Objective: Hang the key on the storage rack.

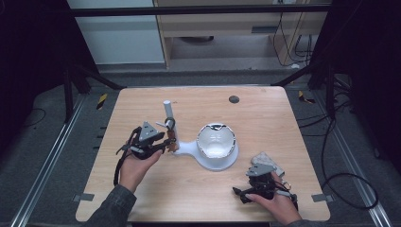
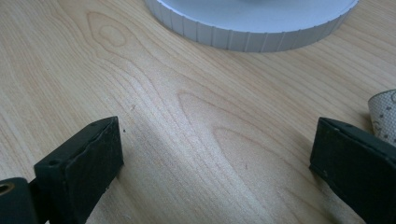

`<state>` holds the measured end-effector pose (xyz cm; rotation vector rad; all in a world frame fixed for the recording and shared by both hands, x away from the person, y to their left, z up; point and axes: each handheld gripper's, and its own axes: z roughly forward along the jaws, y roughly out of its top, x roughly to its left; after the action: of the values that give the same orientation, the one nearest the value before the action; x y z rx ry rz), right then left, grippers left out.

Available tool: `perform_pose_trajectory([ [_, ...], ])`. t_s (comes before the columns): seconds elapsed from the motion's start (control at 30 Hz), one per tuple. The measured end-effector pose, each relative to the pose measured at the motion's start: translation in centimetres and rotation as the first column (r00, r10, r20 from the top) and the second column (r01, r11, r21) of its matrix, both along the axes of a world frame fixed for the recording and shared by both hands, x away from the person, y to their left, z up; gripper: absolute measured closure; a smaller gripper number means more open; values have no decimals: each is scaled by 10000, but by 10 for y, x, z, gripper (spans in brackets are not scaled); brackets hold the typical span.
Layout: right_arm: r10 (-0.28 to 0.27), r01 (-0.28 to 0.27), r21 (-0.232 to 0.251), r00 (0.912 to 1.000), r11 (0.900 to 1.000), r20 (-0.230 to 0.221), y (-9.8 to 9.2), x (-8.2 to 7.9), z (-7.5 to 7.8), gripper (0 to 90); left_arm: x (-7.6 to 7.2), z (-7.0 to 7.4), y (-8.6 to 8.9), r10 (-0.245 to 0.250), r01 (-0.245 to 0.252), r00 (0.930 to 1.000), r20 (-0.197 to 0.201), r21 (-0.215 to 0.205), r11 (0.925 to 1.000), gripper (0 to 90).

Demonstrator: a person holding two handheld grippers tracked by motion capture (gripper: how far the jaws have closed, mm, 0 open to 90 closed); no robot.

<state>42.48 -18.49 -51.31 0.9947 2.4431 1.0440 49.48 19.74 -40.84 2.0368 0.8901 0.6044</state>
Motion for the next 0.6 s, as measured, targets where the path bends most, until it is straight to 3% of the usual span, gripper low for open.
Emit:
perform_pose_trajectory([
  [0.27, -1, 1, 0, 10000, 10000, 0, 0, 0, 0, 25, -6, -5, 5, 34, -31, 9999, -134, 203, 9998, 567],
  [0.6, -42, 42, -17, 10000, 10000, -24, 0, 0, 0, 26, -15, -19, 18, 389, -382, 9991, -158, 408, 9984, 416],
])
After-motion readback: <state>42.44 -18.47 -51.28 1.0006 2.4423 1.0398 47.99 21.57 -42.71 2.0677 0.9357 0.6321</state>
